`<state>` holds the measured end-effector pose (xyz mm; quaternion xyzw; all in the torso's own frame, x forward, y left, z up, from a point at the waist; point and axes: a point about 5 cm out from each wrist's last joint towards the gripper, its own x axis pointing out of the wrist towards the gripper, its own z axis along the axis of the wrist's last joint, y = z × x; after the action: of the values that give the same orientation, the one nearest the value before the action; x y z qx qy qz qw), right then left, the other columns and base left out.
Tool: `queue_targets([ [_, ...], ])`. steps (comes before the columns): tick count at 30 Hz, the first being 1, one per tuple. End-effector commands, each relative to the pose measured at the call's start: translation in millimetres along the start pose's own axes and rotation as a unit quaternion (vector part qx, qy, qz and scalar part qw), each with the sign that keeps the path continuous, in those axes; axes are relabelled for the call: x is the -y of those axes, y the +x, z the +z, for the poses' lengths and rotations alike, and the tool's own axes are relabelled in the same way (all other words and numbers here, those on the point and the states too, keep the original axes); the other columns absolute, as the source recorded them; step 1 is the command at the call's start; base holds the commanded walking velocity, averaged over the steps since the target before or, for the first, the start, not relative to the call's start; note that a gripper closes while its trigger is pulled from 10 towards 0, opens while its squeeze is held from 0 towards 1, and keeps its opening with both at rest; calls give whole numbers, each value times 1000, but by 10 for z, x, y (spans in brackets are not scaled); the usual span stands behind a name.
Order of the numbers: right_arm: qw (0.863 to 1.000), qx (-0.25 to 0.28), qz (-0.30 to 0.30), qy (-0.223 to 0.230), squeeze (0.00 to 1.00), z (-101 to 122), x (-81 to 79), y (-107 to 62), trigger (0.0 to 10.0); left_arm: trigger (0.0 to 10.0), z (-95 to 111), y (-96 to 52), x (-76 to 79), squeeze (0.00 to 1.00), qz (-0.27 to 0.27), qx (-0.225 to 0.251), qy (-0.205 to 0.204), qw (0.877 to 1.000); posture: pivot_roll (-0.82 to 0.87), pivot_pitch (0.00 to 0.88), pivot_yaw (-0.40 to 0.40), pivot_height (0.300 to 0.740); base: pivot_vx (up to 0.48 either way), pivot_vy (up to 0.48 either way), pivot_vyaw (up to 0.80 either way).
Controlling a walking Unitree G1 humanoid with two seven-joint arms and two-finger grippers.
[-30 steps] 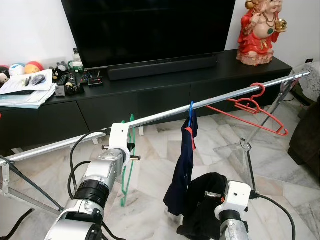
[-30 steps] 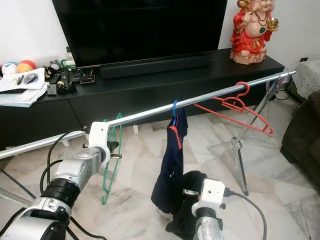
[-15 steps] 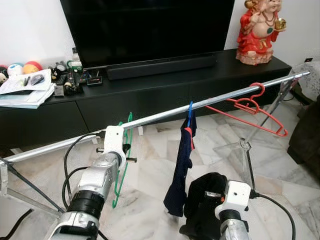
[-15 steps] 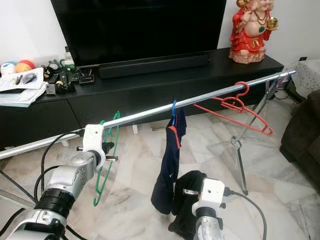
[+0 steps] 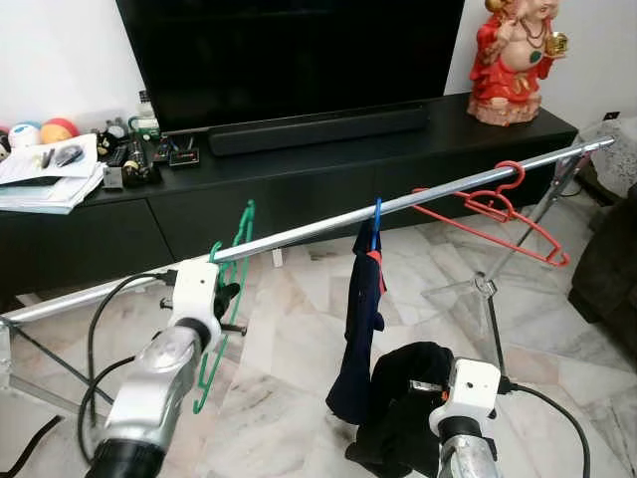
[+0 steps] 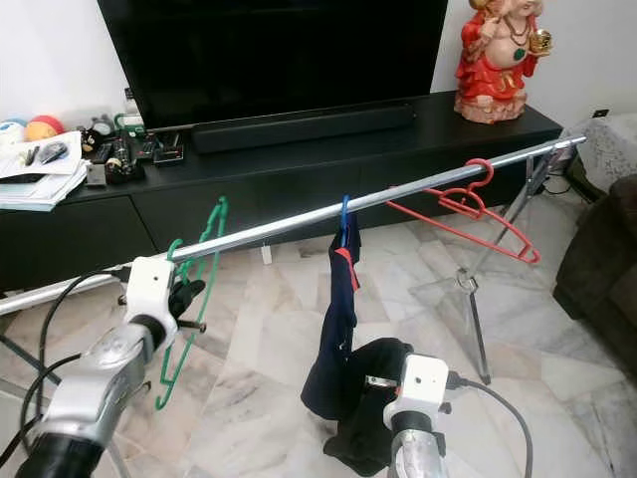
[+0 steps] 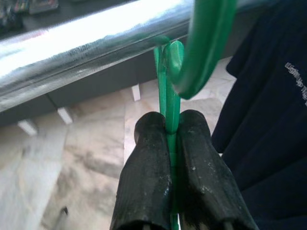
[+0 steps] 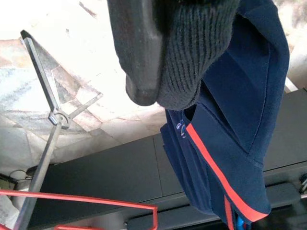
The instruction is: Hang hanger
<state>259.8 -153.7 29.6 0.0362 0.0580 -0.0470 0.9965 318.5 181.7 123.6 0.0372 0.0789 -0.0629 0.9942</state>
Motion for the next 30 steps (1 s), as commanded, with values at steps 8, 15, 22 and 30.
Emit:
queue_targets([
  [8,1000,17,7,-3,0,79,-15,49,10000,10000,-576,-321,-22,0,-84,-85,131,984,51,57,59,740,0,0,0],
  [15,1000,22,6,-8,0,109,24,62,10000,10000,-1112,-481,-114,0,-66,-173,125,975,44,55,49,740,0,0,0],
  [22,1000,25,6,-10,0,125,35,74,10000,10000,-1833,-854,-379,0,34,-333,108,936,38,53,44,740,0,0,0],
  [30,1000,27,3,-15,0,159,68,120,10000,10000,-2358,-1440,-353,0,90,-447,53,888,31,44,37,740,0,0,0],
])
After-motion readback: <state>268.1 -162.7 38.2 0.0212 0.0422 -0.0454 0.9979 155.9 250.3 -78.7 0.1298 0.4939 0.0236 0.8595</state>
